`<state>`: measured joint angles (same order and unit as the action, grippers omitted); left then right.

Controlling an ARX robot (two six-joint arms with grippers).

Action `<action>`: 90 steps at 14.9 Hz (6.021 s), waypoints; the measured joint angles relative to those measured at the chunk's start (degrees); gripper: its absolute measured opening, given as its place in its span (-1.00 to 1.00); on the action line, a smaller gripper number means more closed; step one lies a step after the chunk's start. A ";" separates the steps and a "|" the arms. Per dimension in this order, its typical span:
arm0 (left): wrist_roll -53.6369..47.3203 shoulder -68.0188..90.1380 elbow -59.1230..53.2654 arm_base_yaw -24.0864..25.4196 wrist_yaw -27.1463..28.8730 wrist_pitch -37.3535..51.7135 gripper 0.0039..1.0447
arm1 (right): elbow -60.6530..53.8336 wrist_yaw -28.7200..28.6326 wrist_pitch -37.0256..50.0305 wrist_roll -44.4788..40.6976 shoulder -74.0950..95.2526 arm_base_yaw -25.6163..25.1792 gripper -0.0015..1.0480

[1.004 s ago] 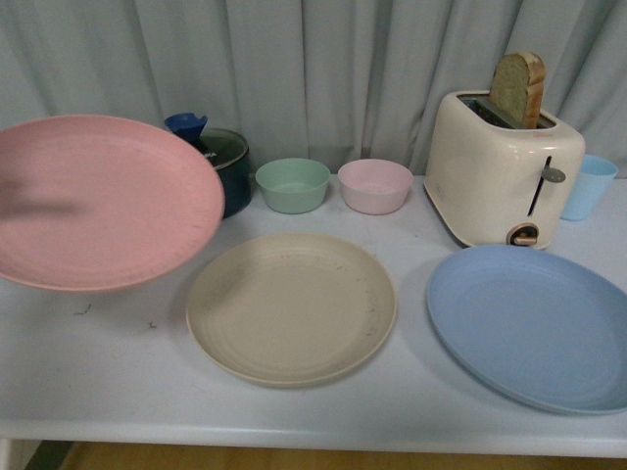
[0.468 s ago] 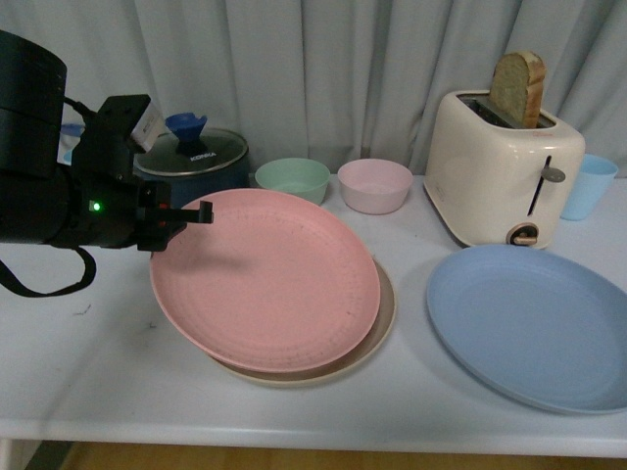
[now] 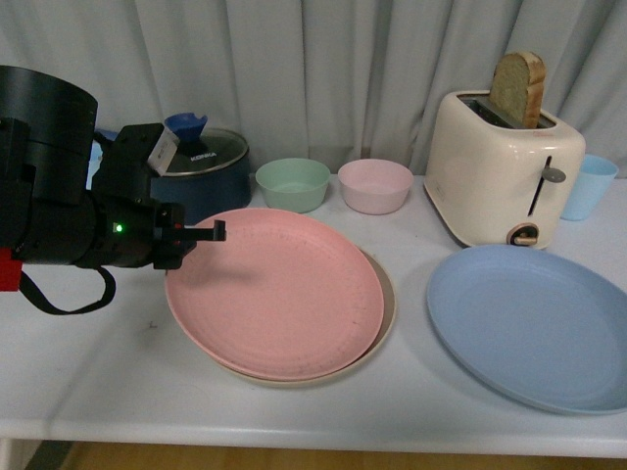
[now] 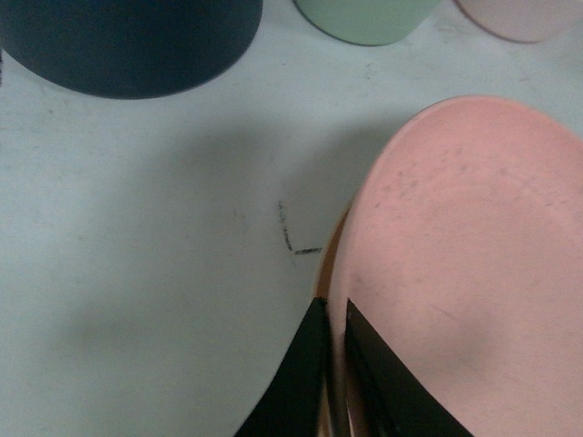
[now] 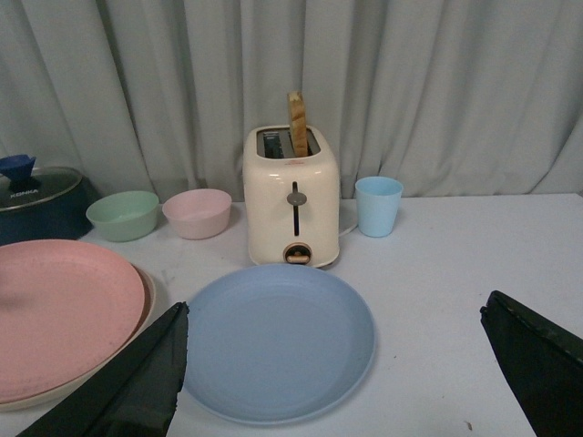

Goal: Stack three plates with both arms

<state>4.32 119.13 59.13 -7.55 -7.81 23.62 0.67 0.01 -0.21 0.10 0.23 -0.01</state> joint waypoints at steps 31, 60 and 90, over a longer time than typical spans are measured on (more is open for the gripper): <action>-3.45 -87.36 -58.47 7.54 7.85 7.54 -0.97 | 0.00 0.02 0.00 0.02 0.00 0.00 0.87; -3.54 -118.68 -58.47 7.54 7.85 -23.82 0.88 | 21.84 -17.90 70.64 6.40 86.36 -12.26 0.87; -3.56 -118.68 -58.49 7.54 7.85 -23.82 0.88 | 33.68 -20.79 32.30 3.54 101.09 -20.63 -0.94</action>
<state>0.75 0.45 0.64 -0.01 0.03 -0.21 34.35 -20.78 32.10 3.64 101.32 -20.64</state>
